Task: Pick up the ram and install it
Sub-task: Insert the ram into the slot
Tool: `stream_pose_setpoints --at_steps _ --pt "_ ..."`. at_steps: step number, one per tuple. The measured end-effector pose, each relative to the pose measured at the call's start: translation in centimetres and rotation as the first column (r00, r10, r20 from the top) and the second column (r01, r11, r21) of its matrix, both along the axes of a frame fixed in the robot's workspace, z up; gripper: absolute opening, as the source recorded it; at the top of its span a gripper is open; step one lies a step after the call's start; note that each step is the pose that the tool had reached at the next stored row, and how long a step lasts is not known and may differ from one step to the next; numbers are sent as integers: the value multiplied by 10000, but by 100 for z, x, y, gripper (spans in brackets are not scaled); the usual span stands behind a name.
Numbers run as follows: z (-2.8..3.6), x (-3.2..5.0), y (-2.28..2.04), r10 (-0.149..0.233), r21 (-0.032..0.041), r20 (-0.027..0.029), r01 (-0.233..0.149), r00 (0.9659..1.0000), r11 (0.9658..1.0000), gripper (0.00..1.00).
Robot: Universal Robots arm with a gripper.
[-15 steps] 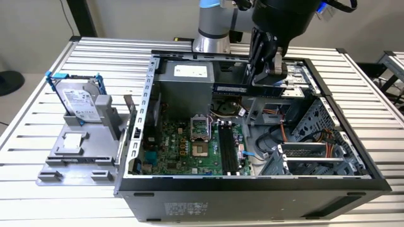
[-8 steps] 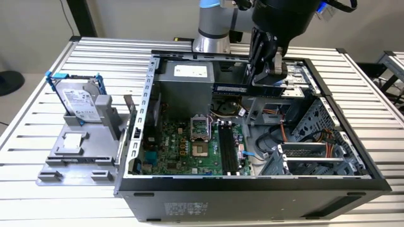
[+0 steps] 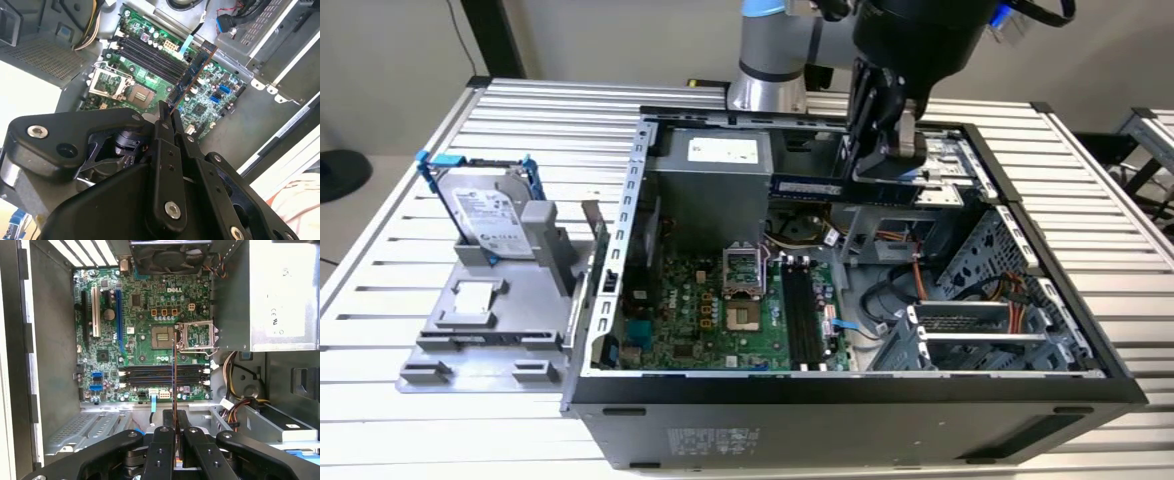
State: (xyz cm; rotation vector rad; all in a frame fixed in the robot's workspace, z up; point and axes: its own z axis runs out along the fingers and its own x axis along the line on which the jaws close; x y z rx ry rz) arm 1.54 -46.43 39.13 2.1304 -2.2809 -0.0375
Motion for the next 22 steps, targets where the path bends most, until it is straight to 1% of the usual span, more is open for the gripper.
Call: stream_pose_setpoints --at_steps 3,6,8,11,14,17,19,21,22 --pt "1 0 0 -384 -2 -1 384 9993 9993 0" --pt "1 0 0 -784 -1 -1 784 9969 9969 0" --pt "0 0 0 -1071 -1 -1 1071 9942 9942 0" --pt "0 1 0 -1523 -1 -1 1523 9883 9883 0" --pt "1 0 0 -1978 -1 -1 1978 9803 9803 0" --pt "1 -1 -1 -2431 -1 -1 2431 9700 9700 0" --pt "1 0 0 -2730 -1 0 2730 9620 9620 0" --pt "0 0 0 -3043 -1 -1 3043 9526 9526 0" --pt "0 0 0 -3202 -1 -1 3202 9474 9474 0"
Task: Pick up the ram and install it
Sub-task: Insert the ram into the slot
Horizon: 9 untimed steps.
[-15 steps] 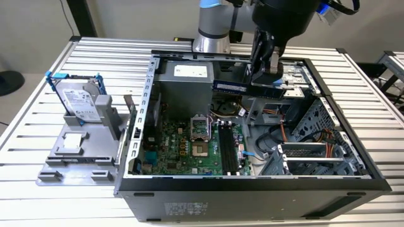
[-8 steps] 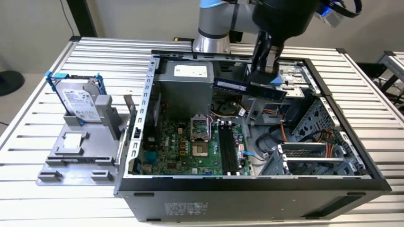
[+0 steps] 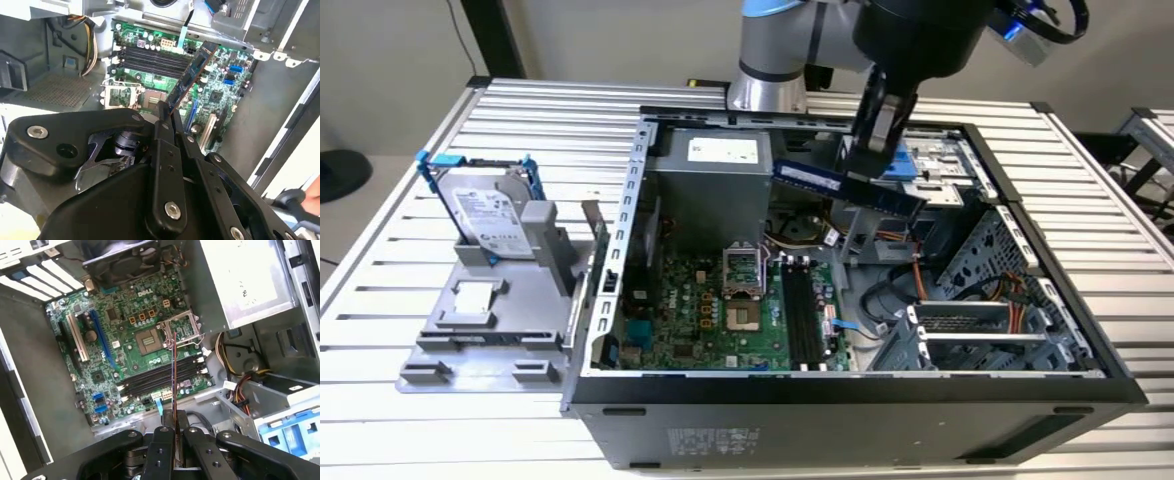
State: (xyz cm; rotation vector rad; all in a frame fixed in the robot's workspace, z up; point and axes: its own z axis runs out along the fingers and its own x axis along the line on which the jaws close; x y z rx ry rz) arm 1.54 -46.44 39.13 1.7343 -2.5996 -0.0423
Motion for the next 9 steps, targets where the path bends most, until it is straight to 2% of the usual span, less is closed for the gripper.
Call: stream_pose_setpoints --at_steps 3,5,9 --pt "0 0 0 -512 -1 0 512 9987 9987 0" --pt "0 0 0 -849 0 0 849 9964 9964 0" --pt "0 0 0 -1541 -1 0 1541 9881 9881 0"
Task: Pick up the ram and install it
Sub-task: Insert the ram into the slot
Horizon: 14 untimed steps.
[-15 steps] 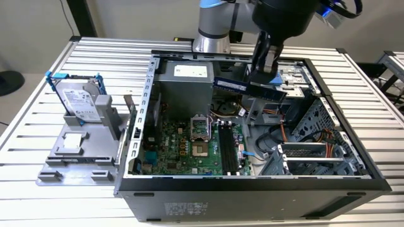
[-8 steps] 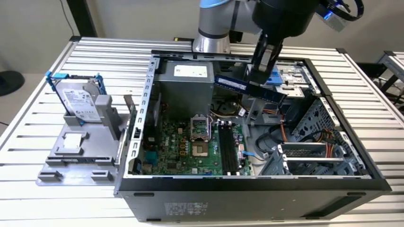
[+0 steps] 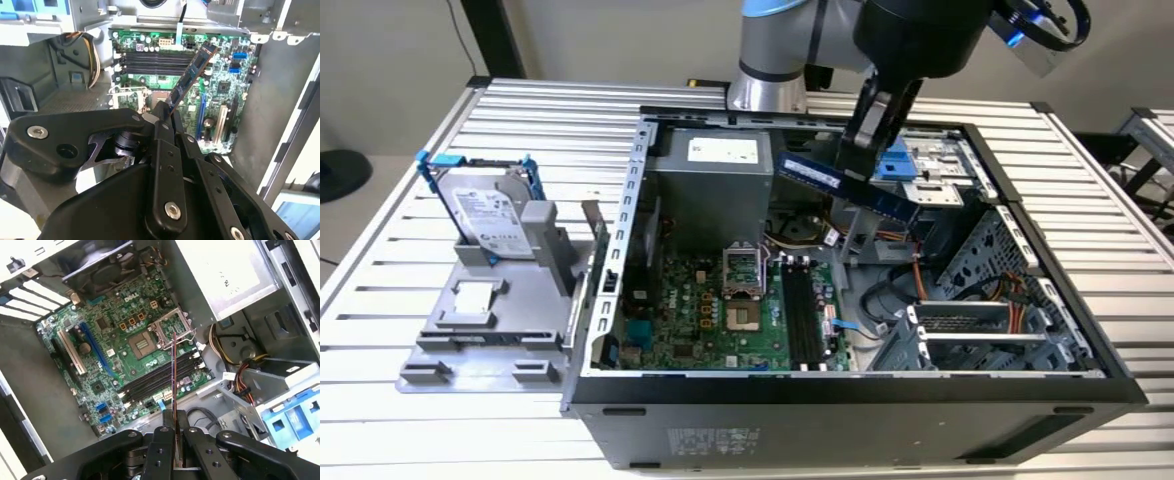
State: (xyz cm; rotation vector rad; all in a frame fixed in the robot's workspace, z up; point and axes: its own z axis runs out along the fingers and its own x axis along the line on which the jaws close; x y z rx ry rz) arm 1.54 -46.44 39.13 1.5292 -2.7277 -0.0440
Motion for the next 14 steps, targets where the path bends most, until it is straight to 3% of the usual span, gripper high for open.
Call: stream_pose_setpoints --at_steps 4,8,11,14 --pt "0 0 0 -715 0 0 715 9974 9974 0" --pt "0 0 0 -1406 1 0 1406 9901 9901 0" --pt "0 0 0 -1937 0 0 1937 9811 9811 0" --pt "0 0 0 -2469 1 0 2469 9690 9690 0"
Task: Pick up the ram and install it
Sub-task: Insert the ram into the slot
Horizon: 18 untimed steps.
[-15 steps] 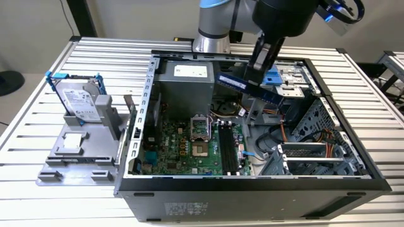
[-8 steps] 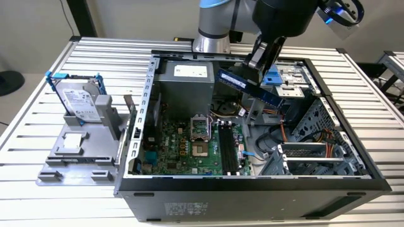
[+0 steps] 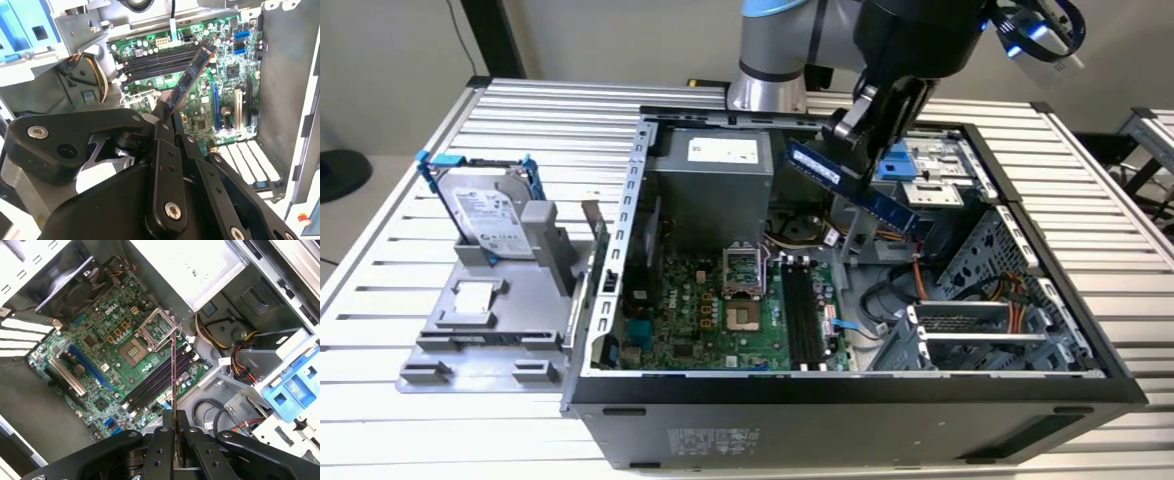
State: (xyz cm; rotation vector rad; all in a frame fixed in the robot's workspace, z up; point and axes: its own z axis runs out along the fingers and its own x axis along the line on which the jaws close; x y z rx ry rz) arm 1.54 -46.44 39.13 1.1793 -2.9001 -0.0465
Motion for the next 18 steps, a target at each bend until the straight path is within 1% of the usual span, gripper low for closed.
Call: stream_pose_setpoints --at_steps 2,5,7,9,11,13,15,18 --pt "0 0 0 -353 0 0 353 9994 9994 0" --pt "0 0 0 -881 0 0 881 9961 9961 0" --pt "0 0 0 -1250 0 0 1250 9922 9922 0" --pt "0 0 0 -1608 0 0 1608 9870 9870 0" --pt "0 0 0 -1951 0 0 1951 9808 9808 0" --pt "0 0 0 -2308 0 0 2308 9730 9730 0" --pt "0 0 0 -2652 0 0 2652 9642 9642 0" --pt "0 0 0 -3149 0 0 3149 9491 9491 0"
